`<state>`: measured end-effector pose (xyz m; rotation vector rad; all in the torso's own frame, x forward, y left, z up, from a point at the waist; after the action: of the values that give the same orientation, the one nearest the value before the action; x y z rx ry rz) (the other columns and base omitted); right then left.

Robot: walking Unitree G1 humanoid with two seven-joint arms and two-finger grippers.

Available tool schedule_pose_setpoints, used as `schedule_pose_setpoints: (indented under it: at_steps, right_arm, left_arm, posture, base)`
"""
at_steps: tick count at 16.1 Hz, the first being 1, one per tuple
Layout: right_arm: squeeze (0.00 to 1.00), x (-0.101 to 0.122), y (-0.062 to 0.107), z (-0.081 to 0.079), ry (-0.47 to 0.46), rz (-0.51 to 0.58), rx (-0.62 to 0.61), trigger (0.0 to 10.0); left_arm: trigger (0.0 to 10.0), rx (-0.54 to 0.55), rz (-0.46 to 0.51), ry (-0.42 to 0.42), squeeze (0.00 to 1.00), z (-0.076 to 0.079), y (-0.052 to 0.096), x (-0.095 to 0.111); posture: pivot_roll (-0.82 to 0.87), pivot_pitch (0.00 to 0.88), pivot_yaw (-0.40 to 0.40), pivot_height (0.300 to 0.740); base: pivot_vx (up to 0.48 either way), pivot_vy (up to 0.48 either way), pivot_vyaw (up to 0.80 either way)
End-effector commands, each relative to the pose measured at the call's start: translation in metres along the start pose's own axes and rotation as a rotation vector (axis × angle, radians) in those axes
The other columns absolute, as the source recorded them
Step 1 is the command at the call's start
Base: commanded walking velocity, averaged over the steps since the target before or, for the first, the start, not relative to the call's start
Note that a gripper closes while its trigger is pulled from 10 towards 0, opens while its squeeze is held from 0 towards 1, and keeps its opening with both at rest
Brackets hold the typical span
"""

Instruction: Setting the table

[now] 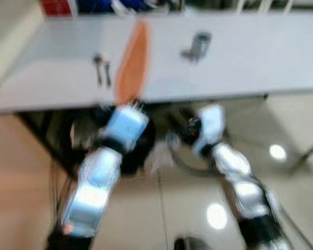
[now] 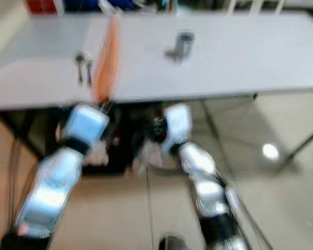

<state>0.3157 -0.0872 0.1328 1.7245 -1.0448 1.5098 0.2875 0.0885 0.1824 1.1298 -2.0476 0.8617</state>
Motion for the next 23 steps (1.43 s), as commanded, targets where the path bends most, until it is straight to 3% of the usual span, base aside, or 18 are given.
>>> schedule_pose_setpoints:
  at_steps: [1, 2, 3, 4, 8, 13, 16, 18, 20, 21, 22, 23]
  right_arm:
    - [0.00, 0.011, -0.005, -0.011, -0.008, 0.045, 0.042, 10.0]
    - [0.00, 0.012, -0.005, -0.012, -0.008, 0.047, 0.042, 10.0]
    - [0.00, 0.013, -0.005, -0.009, 0.005, 0.046, 0.023, 10.0]
    - [0.00, 0.013, -0.005, -0.006, 0.012, 0.040, 0.003, 10.0]
    - [0.00, 0.010, -0.001, 0.005, 0.035, 0.008, -0.063, 10.0]
    - [0.00, 0.006, 0.005, -0.007, 0.018, -0.004, -0.049, 10.0]
    - [0.00, 0.003, 0.016, -0.011, 0.010, -0.024, -0.059, 10.0]
    - [0.00, 0.003, 0.024, -0.010, 0.013, -0.035, -0.076, 10.0]
    - [0.00, 0.005, 0.027, -0.009, 0.008, -0.030, -0.089, 10.0]
    - [0.00, 0.012, 0.028, -0.010, -0.006, -0.005, -0.084, 10.0]
    - [0.00, 0.014, 0.027, -0.011, -0.006, 0.002, -0.075, 10.0]
    - [0.00, 0.020, 0.024, -0.016, -0.003, 0.020, -0.040, 10.0]
  left_arm:
    - [10.0, 0.012, 0.092, -0.120, 0.00, -0.016, -0.006, 0.021]
    - [10.0, -0.001, 0.107, -0.154, 0.00, -0.017, -0.008, 0.025]
    - [10.0, -0.058, 0.126, -0.279, 0.00, -0.015, -0.016, 0.027]
    - [10.0, -0.100, 0.112, -0.329, 0.00, -0.012, -0.019, 0.022]
    - [10.0, -0.362, -0.009, -0.660, 0.00, 0.006, -0.025, -0.026]
    - [10.0, -0.411, -0.033, -0.853, 0.00, -0.010, -0.048, -0.047]
    - [10.0, -0.370, -0.048, -0.908, 0.00, -0.021, -0.066, -0.051]
    - [10.0, -0.329, -0.017, -0.861, 0.00, -0.024, -0.077, -0.043]
    - [10.0, -0.212, 0.051, -0.698, 0.00, -0.032, -0.083, -0.021]
    - [10.0, -0.061, 0.135, -0.439, 0.00, -0.045, -0.082, 0.008]
    - [10.0, -0.026, 0.161, -0.364, 0.00, -0.049, -0.080, 0.016]
    - [10.0, 0.064, 0.214, -0.200, 0.00, -0.056, -0.071, 0.032]
  posture:
    - [-0.10, 0.085, 0.014, 0.740]
    - [-0.10, 0.085, 0.015, 0.740]
    - [-0.11, 0.089, 0.016, 0.740]
    - [-0.10, 0.091, 0.016, 0.740]
    - [-0.11, 0.109, 0.025, 0.740]
    - [-0.11, 0.150, 0.051, 0.740]
    - [-0.13, 0.193, 0.067, 0.740]
    - [-0.15, 0.215, 0.079, 0.740]
    - [-0.16, 0.218, 0.086, 0.740]
    - [-0.16, 0.217, 0.085, 0.740]
    - [-0.16, 0.218, 0.083, 0.740]
    - [-0.15, 0.210, 0.073, 0.740]
  base:
    - [0.472, 0.000, 0.00]
    - [0.472, 0.000, 0.00]
    - [0.472, 0.000, 0.00]
    - [0.469, 0.000, 0.00]
    - [0.114, 0.000, 0.00]
    - [0.000, 0.000, 0.00]
    - [0.000, 0.000, 0.00]
    - [0.000, 0.000, 0.00]
    - [0.300, 0.000, 0.00]
    - [0.480, 0.000, 0.00]
    - [0.480, 0.000, 0.00]
    - [0.480, 0.000, 0.00]
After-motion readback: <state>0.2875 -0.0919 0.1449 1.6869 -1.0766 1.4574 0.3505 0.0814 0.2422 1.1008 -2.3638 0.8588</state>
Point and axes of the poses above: a point about 5 cm out from each wrist's last joint towards the gripper, its own y axis pointing back from the gripper into the wrist, its own x axis along the axis of the wrist's last joint, z = x × y, the point moved 2 cm from there along -y, pointing out of the wrist towards the gripper, and after that the axes turned 6 degrees about -y, right-handed, at the moved point
